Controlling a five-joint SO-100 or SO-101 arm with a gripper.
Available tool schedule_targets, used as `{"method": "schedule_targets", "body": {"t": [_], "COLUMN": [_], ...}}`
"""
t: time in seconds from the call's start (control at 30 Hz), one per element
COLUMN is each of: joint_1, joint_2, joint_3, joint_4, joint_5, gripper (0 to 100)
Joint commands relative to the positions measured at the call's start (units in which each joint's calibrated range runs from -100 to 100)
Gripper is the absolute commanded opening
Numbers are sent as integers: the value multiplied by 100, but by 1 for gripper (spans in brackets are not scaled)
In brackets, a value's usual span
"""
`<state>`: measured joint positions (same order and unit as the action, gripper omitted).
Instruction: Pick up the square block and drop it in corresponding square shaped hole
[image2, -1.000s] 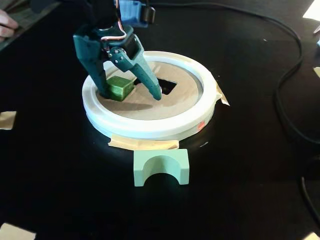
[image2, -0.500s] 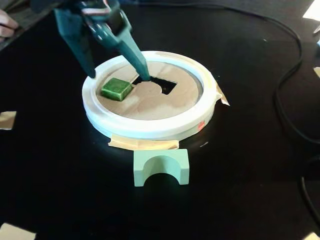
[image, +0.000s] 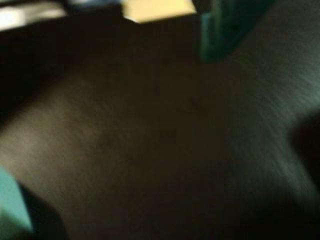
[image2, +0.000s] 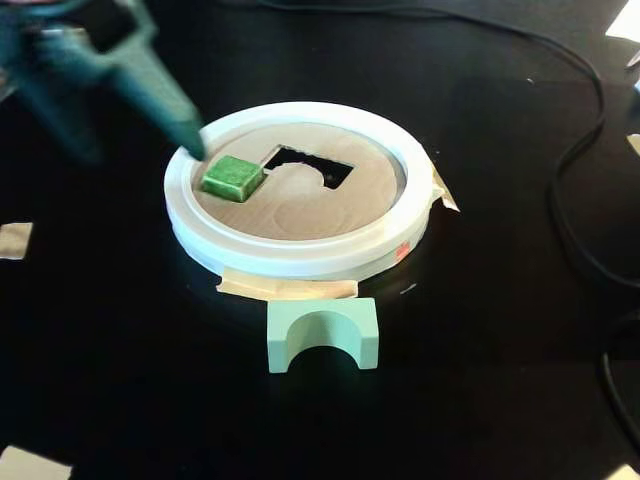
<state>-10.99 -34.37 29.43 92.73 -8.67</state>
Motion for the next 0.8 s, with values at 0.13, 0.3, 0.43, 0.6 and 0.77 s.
{"method": "schedule_targets", "body": {"t": [0.13, 0.3, 0.43, 0.6, 0.77], "joint_1": [1299, 1311, 1423, 1985, 2260], "joint_2": [-3329, -4727, -5470, -5963, -5963], "joint_3": [2913, 4471, 5318, 6010, 6319], "joint_4": [-1621, -2353, -2514, -2514, -2504], "joint_5": [869, 889, 889, 889, 845], "gripper": [93, 93, 93, 93, 95]}}
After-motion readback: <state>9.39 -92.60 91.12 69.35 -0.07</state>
